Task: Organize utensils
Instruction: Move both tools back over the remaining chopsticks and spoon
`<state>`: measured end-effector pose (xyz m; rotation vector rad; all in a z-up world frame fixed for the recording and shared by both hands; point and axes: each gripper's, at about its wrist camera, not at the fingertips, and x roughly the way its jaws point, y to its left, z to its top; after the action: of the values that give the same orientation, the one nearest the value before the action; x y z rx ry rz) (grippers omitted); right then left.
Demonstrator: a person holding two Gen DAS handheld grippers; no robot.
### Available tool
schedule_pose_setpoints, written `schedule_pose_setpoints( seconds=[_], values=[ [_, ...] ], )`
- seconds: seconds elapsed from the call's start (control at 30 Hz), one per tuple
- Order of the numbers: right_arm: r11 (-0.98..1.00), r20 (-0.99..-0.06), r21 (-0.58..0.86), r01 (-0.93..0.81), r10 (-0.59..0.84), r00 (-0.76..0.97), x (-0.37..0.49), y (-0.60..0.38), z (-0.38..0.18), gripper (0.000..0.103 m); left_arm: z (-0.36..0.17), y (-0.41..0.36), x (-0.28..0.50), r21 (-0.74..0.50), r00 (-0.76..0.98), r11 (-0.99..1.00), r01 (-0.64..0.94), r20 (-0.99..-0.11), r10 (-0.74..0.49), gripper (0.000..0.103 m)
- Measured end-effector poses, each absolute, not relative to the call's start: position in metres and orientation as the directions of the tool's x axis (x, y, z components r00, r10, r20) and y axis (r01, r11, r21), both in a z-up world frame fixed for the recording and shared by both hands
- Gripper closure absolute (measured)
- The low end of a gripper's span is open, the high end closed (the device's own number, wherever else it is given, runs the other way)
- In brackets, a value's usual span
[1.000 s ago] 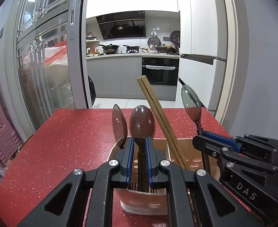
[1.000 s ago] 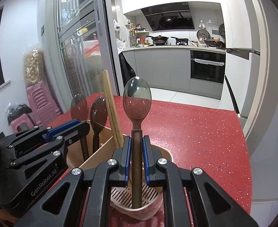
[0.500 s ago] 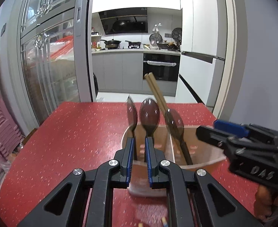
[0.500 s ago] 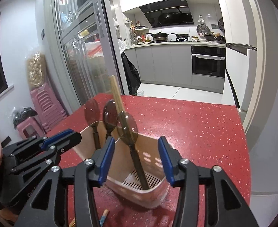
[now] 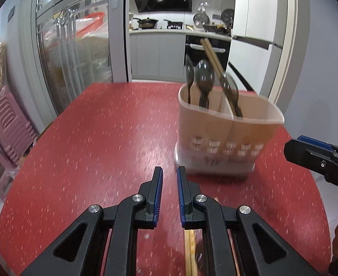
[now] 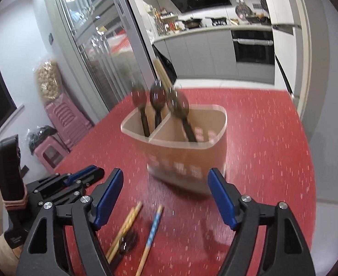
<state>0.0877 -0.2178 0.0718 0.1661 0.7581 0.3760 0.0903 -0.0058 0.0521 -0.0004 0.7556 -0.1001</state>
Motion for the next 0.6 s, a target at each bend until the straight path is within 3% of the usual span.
schedule_pose_setpoints(
  seconds=[0.4,0.43,0.5,0.6],
  values=[
    [0.931,-0.756,0.314,-0.184,0.363,0.545,0.055,-0.213,0.027,0.023,0.017,0.020,0.046,-0.058,0.658,0.998,0.037,-0.750,-0.068,0.064],
    [0.932,-0.761,0.315,-0.179,0.361,0.539,0.052,-0.212,0.024,0.023,0.015,0.023,0.043,-0.062,0.657,0.998,0.033,-0.751,-0.068,0.048],
    [0.933,-0.771,0.314,-0.173,0.357,0.526,0.048,-0.211,0.018,0.023,0.012,0.026,0.038,-0.072,0.653,0.997,0.014,-0.755,-0.063,0.000],
    [0.936,-0.787,0.310,-0.167,0.351,0.507,0.040,-0.209,0.010,0.020,0.009,0.028,0.027,-0.080,0.669,0.997,0.013,-0.740,-0.068,0.000]
  ],
)
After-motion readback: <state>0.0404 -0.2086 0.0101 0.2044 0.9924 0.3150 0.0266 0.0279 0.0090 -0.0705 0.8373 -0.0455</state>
